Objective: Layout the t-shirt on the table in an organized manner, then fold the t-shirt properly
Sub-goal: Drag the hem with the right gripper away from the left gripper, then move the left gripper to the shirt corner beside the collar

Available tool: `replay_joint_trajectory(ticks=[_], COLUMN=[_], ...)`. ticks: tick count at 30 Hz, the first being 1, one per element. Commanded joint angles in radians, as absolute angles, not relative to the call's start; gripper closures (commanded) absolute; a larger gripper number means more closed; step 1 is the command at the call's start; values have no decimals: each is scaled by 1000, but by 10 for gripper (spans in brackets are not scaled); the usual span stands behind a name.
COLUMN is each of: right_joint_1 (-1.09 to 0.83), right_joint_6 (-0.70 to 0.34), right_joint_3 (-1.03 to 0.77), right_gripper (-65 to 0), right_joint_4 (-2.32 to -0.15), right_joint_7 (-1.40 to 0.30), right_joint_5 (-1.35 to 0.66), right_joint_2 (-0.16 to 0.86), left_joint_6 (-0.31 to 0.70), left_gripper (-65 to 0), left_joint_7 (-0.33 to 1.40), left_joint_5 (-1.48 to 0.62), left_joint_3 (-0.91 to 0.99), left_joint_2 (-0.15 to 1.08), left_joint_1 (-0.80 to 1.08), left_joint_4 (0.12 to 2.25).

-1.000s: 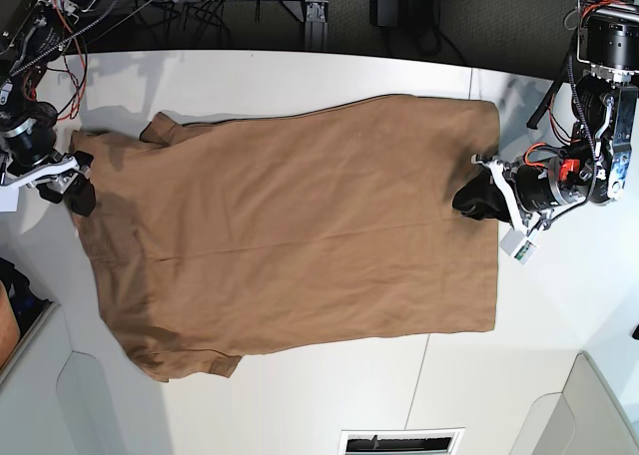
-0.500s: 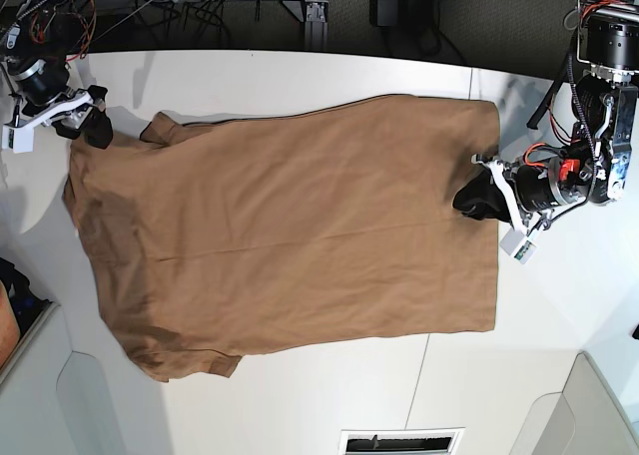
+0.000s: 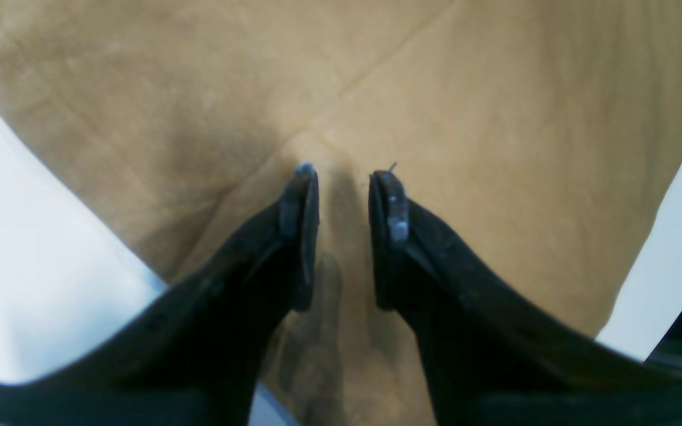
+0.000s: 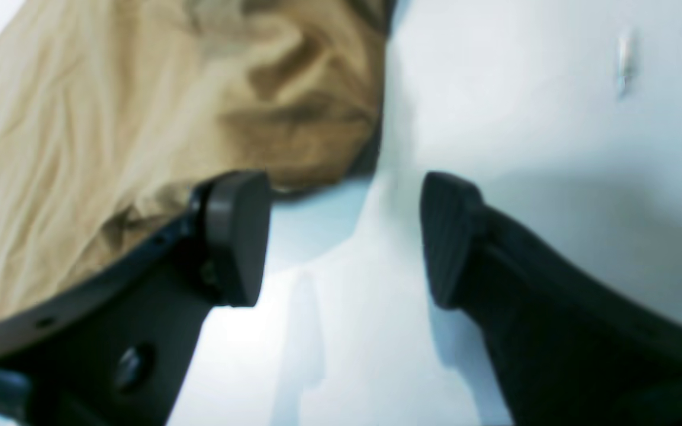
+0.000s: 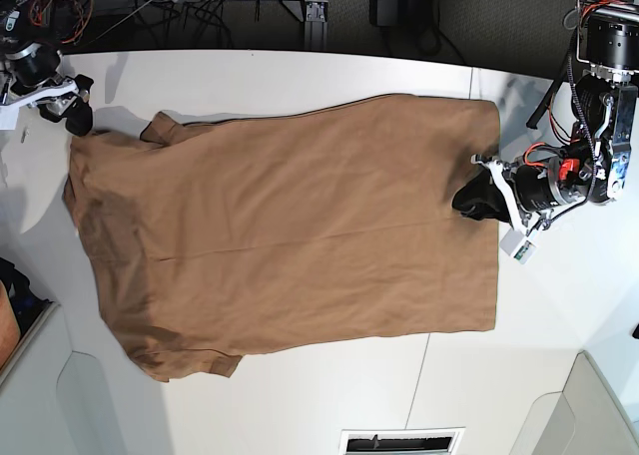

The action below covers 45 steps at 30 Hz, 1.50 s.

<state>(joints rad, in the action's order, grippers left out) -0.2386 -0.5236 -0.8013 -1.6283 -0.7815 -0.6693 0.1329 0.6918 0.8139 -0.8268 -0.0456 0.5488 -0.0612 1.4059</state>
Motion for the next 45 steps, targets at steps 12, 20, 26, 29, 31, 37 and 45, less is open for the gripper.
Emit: replay_joint_trajectory(ticks=[12, 20, 26, 29, 31, 37, 45], right_joint_1=[-150, -123, -132, -149, -172, -235, -256], right_joint_6=[-547, -558, -557, -557, -556, -554, -553], right_joint_3=[-683, -692, -805, -880, -916, -949, -947], right_gripper=[-318, 0, 0, 0, 0, -121, -409], right_joint_4=[-1511, -1545, -1684, -1753, -1779, -1786, -1788], right_joint_7=[-676, -751, -840, -880, -892, -891, -891], right_joint_5=[-688, -694, -700, -707, -722, -724, -764], right_joint_2=[146, 149, 149, 150, 157, 174, 174], left_joint_6=[698, 698, 698, 698, 698, 698, 698], left_gripper=[-183, -183, -183, -183, -183, -183, -183], left_joint_7=[794, 802, 820, 820, 820, 820, 823], left_joint_5=[-849, -849, -841, -842, -842, -842, -842], left_joint_3=[-37, -37, -37, -37, -37, -37, -37], left_joint_2=[565, 565, 566, 566, 565, 566, 566], left_joint_1=[-80, -80, -79, -73, -69, -66, -60], left_joint_4=[1420, 1420, 1420, 1420, 1420, 1420, 1420])
